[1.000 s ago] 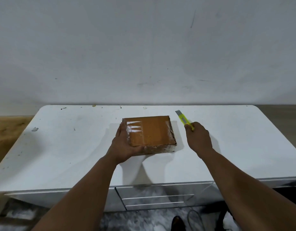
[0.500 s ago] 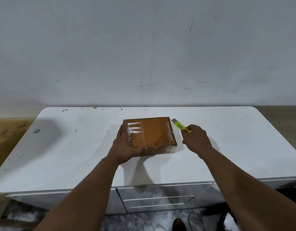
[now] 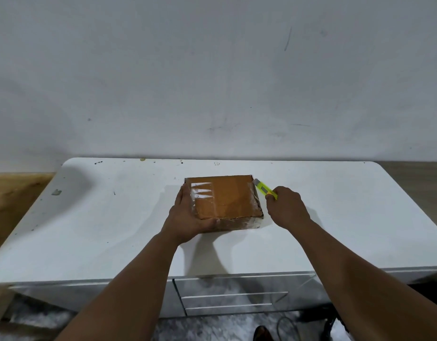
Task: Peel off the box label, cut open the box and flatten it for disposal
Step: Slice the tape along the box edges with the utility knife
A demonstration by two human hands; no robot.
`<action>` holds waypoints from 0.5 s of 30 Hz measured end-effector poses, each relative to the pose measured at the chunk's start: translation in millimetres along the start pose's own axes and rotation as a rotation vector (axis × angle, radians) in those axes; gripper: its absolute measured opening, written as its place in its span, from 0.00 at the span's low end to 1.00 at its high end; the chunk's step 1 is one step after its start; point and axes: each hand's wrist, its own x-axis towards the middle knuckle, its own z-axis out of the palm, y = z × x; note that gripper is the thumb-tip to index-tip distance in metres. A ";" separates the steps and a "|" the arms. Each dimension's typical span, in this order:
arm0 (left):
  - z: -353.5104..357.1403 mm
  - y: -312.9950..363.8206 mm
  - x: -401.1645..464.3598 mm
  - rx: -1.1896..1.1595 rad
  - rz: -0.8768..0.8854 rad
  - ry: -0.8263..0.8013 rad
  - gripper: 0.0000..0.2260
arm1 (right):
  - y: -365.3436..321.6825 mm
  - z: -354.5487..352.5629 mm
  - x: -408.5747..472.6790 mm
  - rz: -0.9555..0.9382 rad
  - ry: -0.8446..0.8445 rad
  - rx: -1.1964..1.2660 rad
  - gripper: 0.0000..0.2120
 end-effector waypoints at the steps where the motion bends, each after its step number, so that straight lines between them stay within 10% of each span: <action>1: -0.2 0.3 0.0 -0.001 -0.002 0.001 0.69 | -0.7 0.2 -0.1 0.001 0.003 -0.008 0.10; 15: 3.2 -2.7 1.6 0.002 0.012 0.037 0.65 | -16.6 -1.7 -4.7 -0.023 0.004 -0.148 0.07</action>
